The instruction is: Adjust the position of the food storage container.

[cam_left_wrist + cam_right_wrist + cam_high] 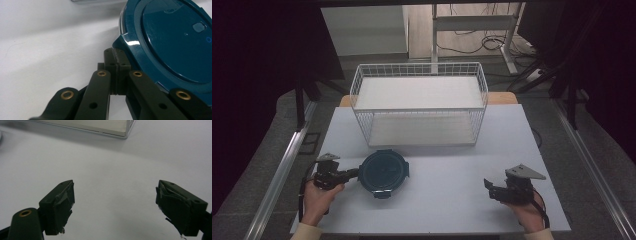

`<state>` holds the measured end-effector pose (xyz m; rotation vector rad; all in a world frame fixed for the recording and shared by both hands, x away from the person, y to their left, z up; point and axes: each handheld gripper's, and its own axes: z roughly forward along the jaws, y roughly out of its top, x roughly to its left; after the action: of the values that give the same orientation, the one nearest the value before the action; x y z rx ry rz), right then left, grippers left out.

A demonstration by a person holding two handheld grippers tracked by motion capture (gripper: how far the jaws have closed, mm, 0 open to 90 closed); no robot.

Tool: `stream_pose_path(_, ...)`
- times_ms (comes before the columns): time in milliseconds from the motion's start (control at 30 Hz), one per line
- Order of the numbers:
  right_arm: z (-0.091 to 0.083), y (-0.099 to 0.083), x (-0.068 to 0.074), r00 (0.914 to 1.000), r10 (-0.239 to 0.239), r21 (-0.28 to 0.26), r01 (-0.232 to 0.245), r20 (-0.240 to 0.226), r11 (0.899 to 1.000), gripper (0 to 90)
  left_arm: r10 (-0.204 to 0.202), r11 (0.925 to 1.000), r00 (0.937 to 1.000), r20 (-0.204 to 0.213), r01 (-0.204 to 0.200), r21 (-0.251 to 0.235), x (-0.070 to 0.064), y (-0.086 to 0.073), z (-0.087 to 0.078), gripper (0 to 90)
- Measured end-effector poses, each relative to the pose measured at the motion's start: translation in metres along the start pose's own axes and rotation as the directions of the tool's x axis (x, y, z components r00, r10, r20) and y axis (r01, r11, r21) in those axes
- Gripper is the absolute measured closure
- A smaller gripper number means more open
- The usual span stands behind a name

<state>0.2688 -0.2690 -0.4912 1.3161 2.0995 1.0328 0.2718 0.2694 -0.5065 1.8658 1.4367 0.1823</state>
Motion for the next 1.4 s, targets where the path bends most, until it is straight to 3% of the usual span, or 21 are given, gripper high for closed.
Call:
stream_pose_path(467, -0.001, 0.000, 0.000, 0.9999, 0.013, -0.001, -0.013, 0.009, 1.000, 15.6, 0.030, 0.9995, 0.9991, 0.030, -0.030, 0.010, -0.011, 0.006, 0.009, 90.0)
stream_pose_path(1200, 0.000, 0.000, 0.000, 0.9996, 0.026, 0.001, -0.026, 0.010, 1.000, 15.6, 0.085, 0.9956, 0.9944, 0.063, -0.088, 0.034, -0.044, 0.019, 0.031, 90.0)
stream_pose_path(1400, -0.001, 0.000, -0.001, 0.9993, 0.035, -0.003, -0.035, 0.014, 0.999, 15.6, 0.101, 0.9933, 0.9907, 0.091, -0.106, 0.046, -0.057, 0.021, 0.040, 90.0)
